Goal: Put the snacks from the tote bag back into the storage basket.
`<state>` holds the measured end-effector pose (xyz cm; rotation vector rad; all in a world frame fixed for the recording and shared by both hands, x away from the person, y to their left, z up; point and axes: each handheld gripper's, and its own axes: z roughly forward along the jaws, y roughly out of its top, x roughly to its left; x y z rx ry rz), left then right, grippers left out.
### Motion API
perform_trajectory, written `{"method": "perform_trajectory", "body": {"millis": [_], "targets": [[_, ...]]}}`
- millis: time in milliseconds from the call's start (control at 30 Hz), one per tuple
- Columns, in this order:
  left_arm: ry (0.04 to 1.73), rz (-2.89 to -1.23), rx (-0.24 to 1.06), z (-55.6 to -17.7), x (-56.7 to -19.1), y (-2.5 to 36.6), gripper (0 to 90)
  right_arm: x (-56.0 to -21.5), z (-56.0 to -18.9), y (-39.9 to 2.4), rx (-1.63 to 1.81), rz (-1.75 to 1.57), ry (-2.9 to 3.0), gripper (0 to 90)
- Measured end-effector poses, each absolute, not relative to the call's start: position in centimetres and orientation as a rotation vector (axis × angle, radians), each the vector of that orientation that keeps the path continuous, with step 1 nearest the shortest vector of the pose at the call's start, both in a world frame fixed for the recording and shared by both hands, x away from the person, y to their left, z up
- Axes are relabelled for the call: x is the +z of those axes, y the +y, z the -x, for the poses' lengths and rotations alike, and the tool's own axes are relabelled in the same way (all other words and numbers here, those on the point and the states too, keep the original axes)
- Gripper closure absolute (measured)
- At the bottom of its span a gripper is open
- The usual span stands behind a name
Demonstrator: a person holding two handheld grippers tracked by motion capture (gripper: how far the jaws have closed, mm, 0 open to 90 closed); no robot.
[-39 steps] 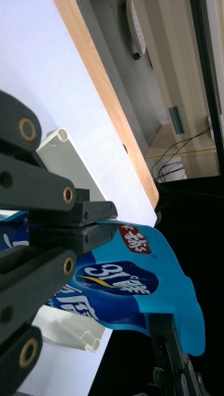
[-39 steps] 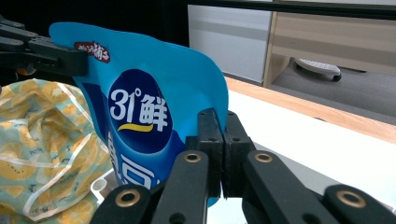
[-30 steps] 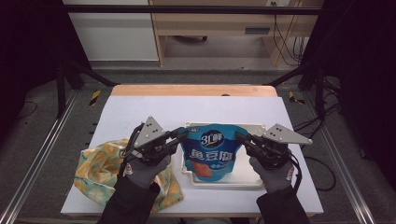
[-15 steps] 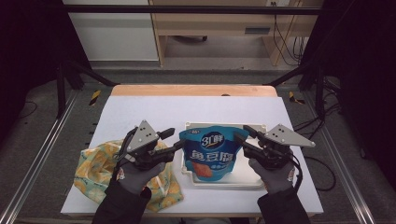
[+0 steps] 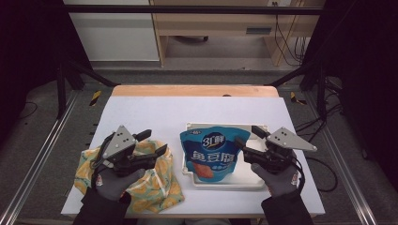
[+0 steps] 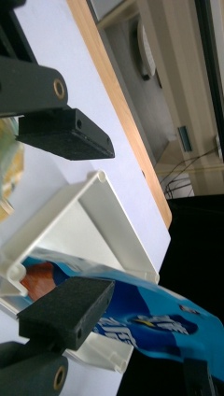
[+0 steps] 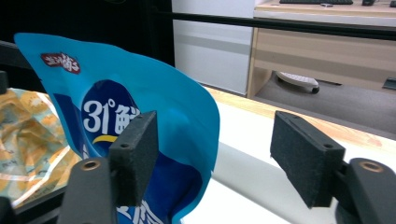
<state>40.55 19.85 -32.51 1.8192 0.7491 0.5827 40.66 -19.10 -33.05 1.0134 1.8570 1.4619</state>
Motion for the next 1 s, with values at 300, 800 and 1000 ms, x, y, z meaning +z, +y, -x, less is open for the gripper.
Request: {"method": "perform_trajectory", "body": {"millis": [300,800,1000], "targets": [[0.835,-1.788,0.616,-40.0,-34.1,24.3,26.1,-33.9,-40.7,-19.2,1.438,-1.011,1.866,25.5],[0.941,-1.801,0.658,-39.4,-37.8,28.6,22.3,-36.1,-40.1,-20.0,1.364,-1.029,1.884,18.5],[0.953,-1.790,0.654,-39.1,-38.3,29.5,22.3,-37.0,-39.9,-20.4,1.339,-1.034,1.891,16.5]]}}
